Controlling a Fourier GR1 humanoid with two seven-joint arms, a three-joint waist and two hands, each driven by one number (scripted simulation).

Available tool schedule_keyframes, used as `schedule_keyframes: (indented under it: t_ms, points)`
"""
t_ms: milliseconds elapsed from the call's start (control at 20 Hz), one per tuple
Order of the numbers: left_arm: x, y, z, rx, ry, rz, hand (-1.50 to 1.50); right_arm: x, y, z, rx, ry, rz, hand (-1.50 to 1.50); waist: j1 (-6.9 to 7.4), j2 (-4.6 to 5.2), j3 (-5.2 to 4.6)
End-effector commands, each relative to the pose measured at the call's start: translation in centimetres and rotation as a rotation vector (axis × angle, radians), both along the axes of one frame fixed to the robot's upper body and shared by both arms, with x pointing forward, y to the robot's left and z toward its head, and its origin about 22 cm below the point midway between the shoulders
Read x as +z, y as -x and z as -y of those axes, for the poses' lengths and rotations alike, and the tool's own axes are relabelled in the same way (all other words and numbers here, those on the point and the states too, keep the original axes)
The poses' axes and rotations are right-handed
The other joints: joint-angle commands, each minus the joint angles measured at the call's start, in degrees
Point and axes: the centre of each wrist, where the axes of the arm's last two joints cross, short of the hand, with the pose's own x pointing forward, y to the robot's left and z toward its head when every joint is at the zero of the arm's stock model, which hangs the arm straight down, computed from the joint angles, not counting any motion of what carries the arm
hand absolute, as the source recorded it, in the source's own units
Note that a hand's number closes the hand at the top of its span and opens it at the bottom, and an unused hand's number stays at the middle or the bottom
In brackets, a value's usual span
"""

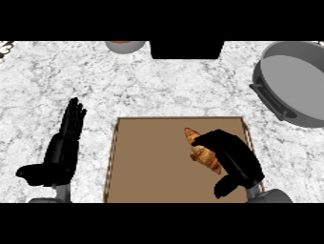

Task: Pick the croissant from the tray and place it in the pot

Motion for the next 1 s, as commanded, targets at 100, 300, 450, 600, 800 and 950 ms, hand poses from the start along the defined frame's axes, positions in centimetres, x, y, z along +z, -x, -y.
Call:
schedule_keyframes:
  t_ms: [100,300,450,600,800,950]
  points:
    - [0.7,-1.0,0.4,0.0,-0.004,-0.003,0.0,-2.4,-0.9,1.4,-0.019,-0.043,0.13,1.5,0.18,0.41,0.56]
    - [0.6,-0.4,0.2,0.003,-0.007,-0.004,0.0,-1.8,-1.6,0.8,0.006,-0.036,0.147,1.5,0.17,0.37,0.54]
    - [0.4,0.3,-1.4,0.011,-0.009,-0.012,0.0,1.2,0.3,0.0,-0.011,-0.071,0.18,1.5,-0.05,0.28,0.52]
    - [2.6,-0.6,-1.8,-0.012,0.004,-0.002,0.0,1.1,-2.0,-0.1,-0.021,-0.023,0.179,1.5,0.19,0.34,0.54]
    - [0.6,-0.4,-0.3,0.0,-0.014,0.016,0.0,1.1,-5.5,-0.9,-0.083,0.221,-0.009,1.5,1.32,0.58,0.47]
    - [0.8,0.3,0.1,-0.013,-0.002,0.009,0.0,2.4,-6.1,-2.8,-0.078,0.238,-0.015,1.5,0.48,0.34,0.52]
